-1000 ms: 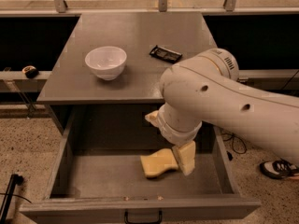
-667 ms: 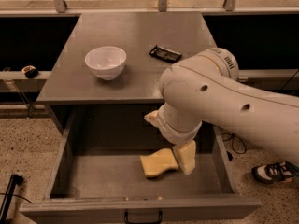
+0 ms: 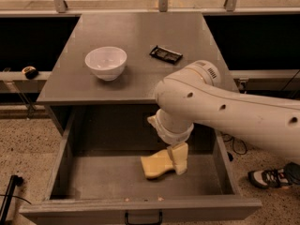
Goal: Pick sponge from top drawer and place on counter
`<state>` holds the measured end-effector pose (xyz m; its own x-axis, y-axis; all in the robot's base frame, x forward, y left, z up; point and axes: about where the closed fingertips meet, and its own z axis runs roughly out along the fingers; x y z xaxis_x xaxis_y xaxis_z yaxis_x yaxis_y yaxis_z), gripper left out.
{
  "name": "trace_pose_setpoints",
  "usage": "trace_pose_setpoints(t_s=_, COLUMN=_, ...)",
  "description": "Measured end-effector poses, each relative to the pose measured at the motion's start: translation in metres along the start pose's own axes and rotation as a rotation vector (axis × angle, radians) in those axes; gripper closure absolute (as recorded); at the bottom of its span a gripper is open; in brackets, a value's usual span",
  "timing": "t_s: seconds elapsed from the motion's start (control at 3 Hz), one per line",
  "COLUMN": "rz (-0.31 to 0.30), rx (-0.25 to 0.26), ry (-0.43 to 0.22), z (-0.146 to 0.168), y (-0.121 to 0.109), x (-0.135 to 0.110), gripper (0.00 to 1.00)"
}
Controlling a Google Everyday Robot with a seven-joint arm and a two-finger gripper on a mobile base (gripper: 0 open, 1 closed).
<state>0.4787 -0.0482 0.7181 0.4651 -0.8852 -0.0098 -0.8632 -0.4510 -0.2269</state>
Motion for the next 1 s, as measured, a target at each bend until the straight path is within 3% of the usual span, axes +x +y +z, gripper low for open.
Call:
trace_pose_setpoints(t_s=0.67, rz=0.078, rx=-0.048, ry=-0.002, z=0.049, y=0.005, x=0.009, gripper=0.00)
trace_pose_setpoints(t_s=1.0, rz=0.047, rx=-0.056, ry=-0.047, z=0.072, y=0.001, x=-0.003, gripper=0.00)
